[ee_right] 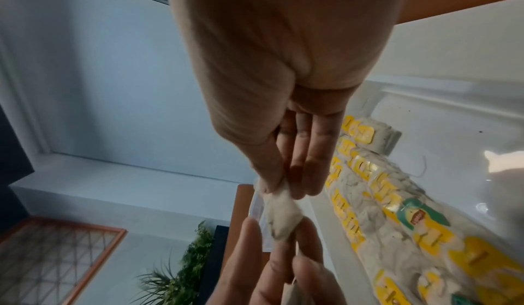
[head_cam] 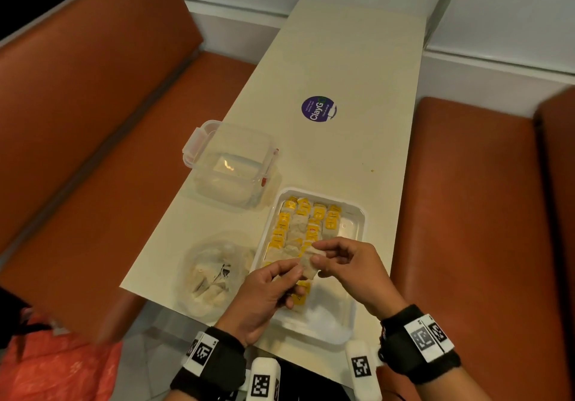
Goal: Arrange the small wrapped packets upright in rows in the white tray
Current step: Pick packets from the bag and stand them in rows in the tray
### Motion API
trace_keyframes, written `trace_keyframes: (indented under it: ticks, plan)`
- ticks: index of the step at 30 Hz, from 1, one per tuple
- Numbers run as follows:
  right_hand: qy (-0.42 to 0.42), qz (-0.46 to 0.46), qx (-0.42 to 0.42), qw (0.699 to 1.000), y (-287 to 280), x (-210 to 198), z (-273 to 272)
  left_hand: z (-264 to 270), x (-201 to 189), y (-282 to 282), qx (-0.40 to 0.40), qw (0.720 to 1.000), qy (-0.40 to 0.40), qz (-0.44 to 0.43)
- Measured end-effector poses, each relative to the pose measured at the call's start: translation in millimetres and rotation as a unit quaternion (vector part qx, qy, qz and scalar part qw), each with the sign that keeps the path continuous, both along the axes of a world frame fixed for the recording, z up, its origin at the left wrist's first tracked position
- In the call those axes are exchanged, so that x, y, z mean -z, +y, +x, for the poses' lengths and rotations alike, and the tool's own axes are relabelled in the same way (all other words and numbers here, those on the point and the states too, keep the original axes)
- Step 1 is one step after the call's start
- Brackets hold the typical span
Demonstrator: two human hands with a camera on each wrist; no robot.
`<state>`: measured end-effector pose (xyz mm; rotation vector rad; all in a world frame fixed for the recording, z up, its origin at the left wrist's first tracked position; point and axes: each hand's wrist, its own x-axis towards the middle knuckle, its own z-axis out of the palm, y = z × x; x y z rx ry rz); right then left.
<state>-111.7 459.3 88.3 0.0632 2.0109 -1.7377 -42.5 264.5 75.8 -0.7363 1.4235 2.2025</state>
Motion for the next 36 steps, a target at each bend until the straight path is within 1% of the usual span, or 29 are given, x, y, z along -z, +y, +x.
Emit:
trace_keyframes:
  ticks: [5,9,12,15,17,19,29,36]
  plan:
    - [0.025,0.121,0.005,0.992,7,34,-16,2,9,-7,-0.022,0.999,-0.046,-0.019]
    - [0.072,0.240,-0.017,0.968,6,53,-37,7,13,-15,-0.014,0.998,-0.060,-0.010]
    - [0.080,0.275,-0.036,0.958,2,65,-49,9,15,-19,-0.001,0.998,-0.060,-0.014]
    - [0.068,0.307,-0.070,0.947,-1,75,-60,9,15,-20,0.006,0.998,-0.060,-0.008]
    - [0.058,0.322,-0.095,0.940,-3,81,-65,9,14,-20,0.010,0.998,-0.058,-0.001]
    - [0.058,0.333,-0.099,0.936,-4,87,-68,7,13,-21,0.015,0.998,-0.054,0.002]
    - [0.052,0.342,-0.026,0.938,-6,104,-87,6,13,-31,0.007,0.999,-0.054,-0.005]
    - [0.063,0.340,-0.010,0.938,-7,105,-91,7,12,-32,0.000,0.998,-0.056,-0.002]
